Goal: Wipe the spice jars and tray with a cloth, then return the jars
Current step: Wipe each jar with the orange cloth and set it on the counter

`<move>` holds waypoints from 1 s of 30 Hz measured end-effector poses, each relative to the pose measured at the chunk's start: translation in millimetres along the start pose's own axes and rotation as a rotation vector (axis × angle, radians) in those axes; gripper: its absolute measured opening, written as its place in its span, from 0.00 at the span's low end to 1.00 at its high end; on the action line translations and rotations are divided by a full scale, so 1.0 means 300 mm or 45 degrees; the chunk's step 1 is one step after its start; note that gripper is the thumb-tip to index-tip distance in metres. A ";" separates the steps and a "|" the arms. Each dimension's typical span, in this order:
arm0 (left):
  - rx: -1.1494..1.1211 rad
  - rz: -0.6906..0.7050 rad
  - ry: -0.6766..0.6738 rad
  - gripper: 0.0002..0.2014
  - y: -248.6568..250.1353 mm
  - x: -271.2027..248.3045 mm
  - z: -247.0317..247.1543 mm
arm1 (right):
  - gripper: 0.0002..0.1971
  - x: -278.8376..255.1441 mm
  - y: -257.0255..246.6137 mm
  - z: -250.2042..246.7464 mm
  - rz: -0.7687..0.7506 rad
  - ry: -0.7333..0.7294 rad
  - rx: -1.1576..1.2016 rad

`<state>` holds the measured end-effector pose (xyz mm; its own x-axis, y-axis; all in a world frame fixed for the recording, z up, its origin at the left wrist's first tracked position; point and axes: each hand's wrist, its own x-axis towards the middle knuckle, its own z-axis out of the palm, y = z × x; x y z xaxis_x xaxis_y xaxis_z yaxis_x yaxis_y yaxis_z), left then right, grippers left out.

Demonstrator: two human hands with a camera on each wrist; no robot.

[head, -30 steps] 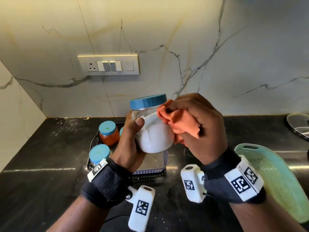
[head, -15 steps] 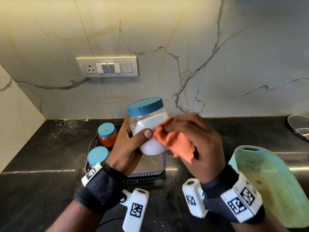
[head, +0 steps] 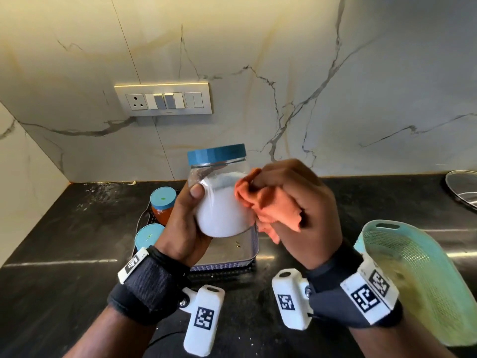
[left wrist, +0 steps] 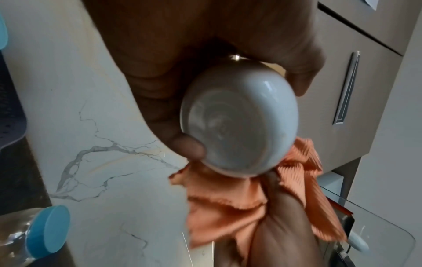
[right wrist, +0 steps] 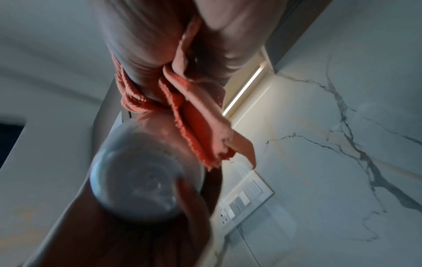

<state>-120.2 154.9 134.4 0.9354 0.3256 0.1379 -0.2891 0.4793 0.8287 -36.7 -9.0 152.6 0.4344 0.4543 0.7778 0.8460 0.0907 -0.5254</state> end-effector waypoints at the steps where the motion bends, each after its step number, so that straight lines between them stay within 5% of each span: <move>1: 0.035 0.026 -0.029 0.34 0.001 -0.002 0.008 | 0.06 0.027 0.001 -0.005 0.008 0.033 0.025; 5: 0.052 0.063 -0.067 0.31 0.000 0.000 0.012 | 0.15 -0.003 0.001 -0.006 0.089 0.055 0.101; 9: 0.030 -0.003 -0.078 0.35 0.005 -0.010 -0.022 | 0.08 -0.107 -0.018 -0.002 0.083 -0.039 0.148; 14: 0.036 -0.006 -0.134 0.35 -0.004 -0.011 0.005 | 0.06 0.009 0.014 -0.016 0.162 0.100 0.210; 20: -0.045 0.065 -0.029 0.49 0.003 0.015 0.013 | 0.10 -0.025 0.022 -0.007 0.344 0.036 0.337; 22: -0.053 0.095 -0.027 0.44 0.006 0.015 0.007 | 0.10 -0.071 0.012 0.005 0.363 0.033 0.341; 26: 0.085 0.080 -0.087 0.40 -0.001 0.020 0.005 | 0.09 -0.032 0.037 0.003 0.380 0.144 0.336; 30: 0.235 0.144 -0.073 0.50 -0.019 0.034 0.013 | 0.07 0.017 0.070 -0.012 0.449 0.153 0.408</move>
<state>-108.1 152.3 133.1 0.9105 0.3197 0.2621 -0.3558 0.2832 0.8906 -15.5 -7.9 146.7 0.7258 0.4030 0.5575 0.5112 0.2262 -0.8291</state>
